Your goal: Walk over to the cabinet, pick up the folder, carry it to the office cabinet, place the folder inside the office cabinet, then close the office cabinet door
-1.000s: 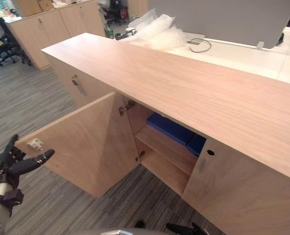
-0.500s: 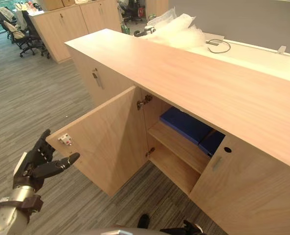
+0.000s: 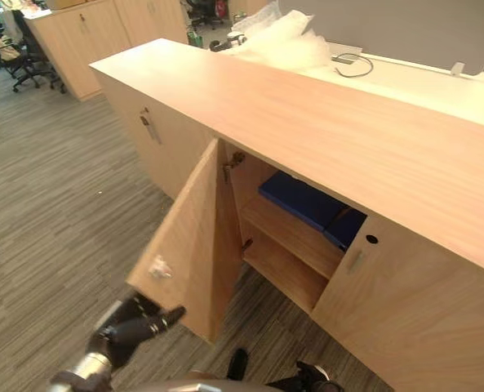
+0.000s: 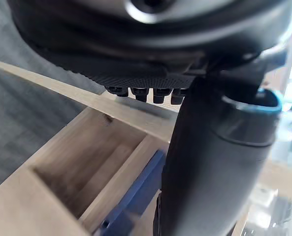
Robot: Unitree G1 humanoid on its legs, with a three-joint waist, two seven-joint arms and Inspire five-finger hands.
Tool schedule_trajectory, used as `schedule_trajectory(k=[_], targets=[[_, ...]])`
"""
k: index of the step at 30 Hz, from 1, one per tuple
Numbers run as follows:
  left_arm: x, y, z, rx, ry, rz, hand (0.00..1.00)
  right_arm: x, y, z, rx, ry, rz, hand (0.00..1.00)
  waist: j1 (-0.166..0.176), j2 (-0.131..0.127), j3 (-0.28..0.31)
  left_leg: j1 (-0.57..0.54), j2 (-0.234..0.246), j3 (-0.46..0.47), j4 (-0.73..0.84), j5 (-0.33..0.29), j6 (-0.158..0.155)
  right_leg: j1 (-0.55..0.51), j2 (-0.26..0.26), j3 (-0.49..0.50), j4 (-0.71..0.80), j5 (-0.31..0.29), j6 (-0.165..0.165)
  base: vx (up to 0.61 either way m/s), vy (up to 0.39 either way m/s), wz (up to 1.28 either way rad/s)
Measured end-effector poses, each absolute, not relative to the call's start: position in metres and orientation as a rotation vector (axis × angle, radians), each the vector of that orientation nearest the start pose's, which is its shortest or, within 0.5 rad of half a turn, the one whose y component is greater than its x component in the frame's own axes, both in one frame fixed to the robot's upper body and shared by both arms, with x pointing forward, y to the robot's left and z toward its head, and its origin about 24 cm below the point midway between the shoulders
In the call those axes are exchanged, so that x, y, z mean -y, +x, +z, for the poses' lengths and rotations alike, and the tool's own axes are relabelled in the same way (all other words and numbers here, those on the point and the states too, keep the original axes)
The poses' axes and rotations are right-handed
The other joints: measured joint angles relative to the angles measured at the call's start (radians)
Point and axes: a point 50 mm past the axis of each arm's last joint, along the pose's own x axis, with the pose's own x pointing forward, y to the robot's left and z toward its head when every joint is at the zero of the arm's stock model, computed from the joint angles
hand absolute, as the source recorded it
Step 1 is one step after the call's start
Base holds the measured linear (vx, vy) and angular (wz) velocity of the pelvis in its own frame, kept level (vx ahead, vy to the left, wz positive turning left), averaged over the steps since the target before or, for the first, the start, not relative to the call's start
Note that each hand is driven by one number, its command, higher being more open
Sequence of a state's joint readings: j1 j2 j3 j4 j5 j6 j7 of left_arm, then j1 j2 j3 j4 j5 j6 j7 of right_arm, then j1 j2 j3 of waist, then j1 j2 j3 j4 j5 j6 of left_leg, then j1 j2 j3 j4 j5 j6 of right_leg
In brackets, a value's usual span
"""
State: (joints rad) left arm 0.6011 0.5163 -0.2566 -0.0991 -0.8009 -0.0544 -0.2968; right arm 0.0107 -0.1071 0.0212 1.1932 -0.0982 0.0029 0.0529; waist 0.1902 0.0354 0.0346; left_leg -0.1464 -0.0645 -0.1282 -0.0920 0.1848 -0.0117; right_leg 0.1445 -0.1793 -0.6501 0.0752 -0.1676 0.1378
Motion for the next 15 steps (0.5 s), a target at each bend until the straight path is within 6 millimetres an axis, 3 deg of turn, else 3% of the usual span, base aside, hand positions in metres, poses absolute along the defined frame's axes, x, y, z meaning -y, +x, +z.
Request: schedule_trajectory(k=[2,4,8,15], targets=[[-0.17,0.098,-0.031,-0.518,-0.534,-0.416,1.0,0.179,0.098,-0.168,-1.191,-0.143,0.074,1.0,-0.03,-0.014,0.009,0.001,0.008,0.008,0.001,0.001,0.001,0.002,0.011,0.01,-0.017,0.005,-0.004,0.01,-0.055,-0.16],[-0.163,0.102,-0.029,-0.509,-0.548,-0.474,1.0,0.175,0.099,-0.168,-1.187,-0.133,0.081,1.0,-0.043,-0.029,0.017,0.005,0.014,0.013,0.003,0.0,0.001,0.008,0.02,0.016,-0.032,0.009,-0.007,0.03,-0.072,-0.14],[-0.167,0.117,-0.021,-0.45,-0.601,-0.502,1.0,0.175,0.098,-0.168,-1.192,-0.132,0.08,1.0,-0.06,-0.03,0.027,0.018,0.019,0.017,0.004,-0.008,-0.005,0.028,0.033,0.021,-0.064,0.014,-0.008,0.04,-0.082,-0.07],[-0.176,0.118,-0.017,-0.457,-0.579,-0.556,1.0,0.176,0.102,-0.167,-1.172,-0.134,0.085,1.0,-0.066,-0.024,0.03,0.034,0.024,0.03,0.004,-0.029,-0.015,0.052,0.041,0.031,-0.095,0.014,-0.009,0.04,-0.067,-0.06]])
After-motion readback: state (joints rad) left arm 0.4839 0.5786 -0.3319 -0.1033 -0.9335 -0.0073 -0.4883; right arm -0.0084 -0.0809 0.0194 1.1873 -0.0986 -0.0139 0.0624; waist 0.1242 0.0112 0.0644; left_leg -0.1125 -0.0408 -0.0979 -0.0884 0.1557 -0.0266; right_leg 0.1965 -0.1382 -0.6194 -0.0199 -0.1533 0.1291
